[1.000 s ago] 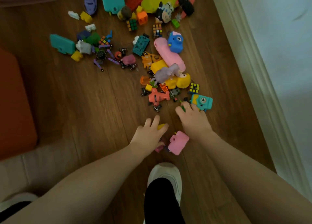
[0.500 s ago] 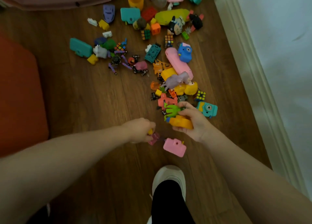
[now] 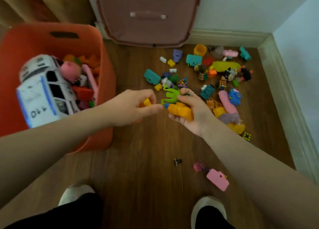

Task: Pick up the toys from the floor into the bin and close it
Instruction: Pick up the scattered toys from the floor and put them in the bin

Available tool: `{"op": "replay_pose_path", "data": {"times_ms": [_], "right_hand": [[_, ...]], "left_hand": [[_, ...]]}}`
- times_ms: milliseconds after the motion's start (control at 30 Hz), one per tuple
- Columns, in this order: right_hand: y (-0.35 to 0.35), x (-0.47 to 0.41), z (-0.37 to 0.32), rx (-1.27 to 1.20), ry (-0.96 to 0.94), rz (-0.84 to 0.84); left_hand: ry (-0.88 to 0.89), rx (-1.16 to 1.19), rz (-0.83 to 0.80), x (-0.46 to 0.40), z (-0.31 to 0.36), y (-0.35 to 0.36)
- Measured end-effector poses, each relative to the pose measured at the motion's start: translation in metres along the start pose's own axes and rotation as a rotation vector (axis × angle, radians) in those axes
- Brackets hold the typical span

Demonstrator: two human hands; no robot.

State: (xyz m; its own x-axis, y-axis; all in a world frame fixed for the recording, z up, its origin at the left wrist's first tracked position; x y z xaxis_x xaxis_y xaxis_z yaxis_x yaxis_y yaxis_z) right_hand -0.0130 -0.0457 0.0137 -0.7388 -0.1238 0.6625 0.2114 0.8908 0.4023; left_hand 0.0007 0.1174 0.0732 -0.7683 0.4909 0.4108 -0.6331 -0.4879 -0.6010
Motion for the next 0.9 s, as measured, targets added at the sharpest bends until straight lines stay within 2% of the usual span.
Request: {"op": "replay_pose_path", "data": {"times_ms": [67, 167, 233, 300, 367, 467, 533, 567, 633, 700, 767, 833, 900], "right_hand": [[0.051, -0.011, 0.0, 0.04, -0.066, 0.045], [0.12, -0.022, -0.005, 0.111, -0.176, 0.0], [0.163, -0.028, -0.01, 0.207, -0.273, -0.072], [0.205, -0.037, -0.009, 0.374, -0.352, -0.114], [0.234, -0.051, -0.008, 0.612, -0.464, -0.072], [0.262, -0.071, -0.011, 0.981, -0.725, -0.009], [0.274, -0.088, -0.013, 1.411, -0.951, -0.014], [0.272, -0.098, -0.012, 1.673, -1.002, -0.041], [0.265, -0.119, -0.005, 2.111, -0.873, -0.146], [0.252, -0.128, 0.005, 2.347, -0.686, -0.238], [0.246, -0.125, 0.009, 2.37, -0.729, -0.235], [0.242, -0.117, 0.005, 2.198, -0.832, -0.145], [0.234, -0.112, 0.0, 1.985, -0.884, -0.055]], "left_hand": [[0.051, -0.017, 0.183, 0.022, -0.019, -0.031], [0.108, -0.057, 0.35, 0.045, -0.04, -0.068], [0.082, -0.029, 0.459, 0.06, -0.063, -0.094], [-0.016, 0.014, 0.568, 0.075, -0.096, -0.117], [-0.101, 0.07, 0.641, 0.081, -0.124, -0.132], [-0.114, 0.058, 0.718, 0.072, -0.146, -0.148], [-0.114, 0.048, 0.73, 0.061, -0.158, -0.16], [-0.111, 0.038, 0.723, 0.054, -0.158, -0.162], [-0.097, 0.021, 0.7, 0.04, -0.16, -0.168], [-0.089, 0.012, 0.678, 0.029, -0.159, -0.17], [-0.09, 0.008, 0.672, 0.017, -0.159, -0.169], [-0.09, -0.017, 0.65, 0.003, -0.16, -0.165], [-0.15, -0.094, 0.556, -0.014, -0.164, -0.158]]}}
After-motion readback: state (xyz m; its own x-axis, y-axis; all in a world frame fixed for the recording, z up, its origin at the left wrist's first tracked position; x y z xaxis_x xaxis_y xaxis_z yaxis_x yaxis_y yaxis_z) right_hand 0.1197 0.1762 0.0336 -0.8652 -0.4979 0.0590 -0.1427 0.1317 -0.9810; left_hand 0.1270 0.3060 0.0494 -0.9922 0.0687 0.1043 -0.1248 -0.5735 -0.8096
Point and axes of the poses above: each hand's wrist, its own x-axis away from the middle knuckle, its own y-axis out of the palm, z = x × y, the point moved 4 cm from there along -x, towards the middle knuckle, and after that the axes turned 1 degree about x, right-handed, at the moved point
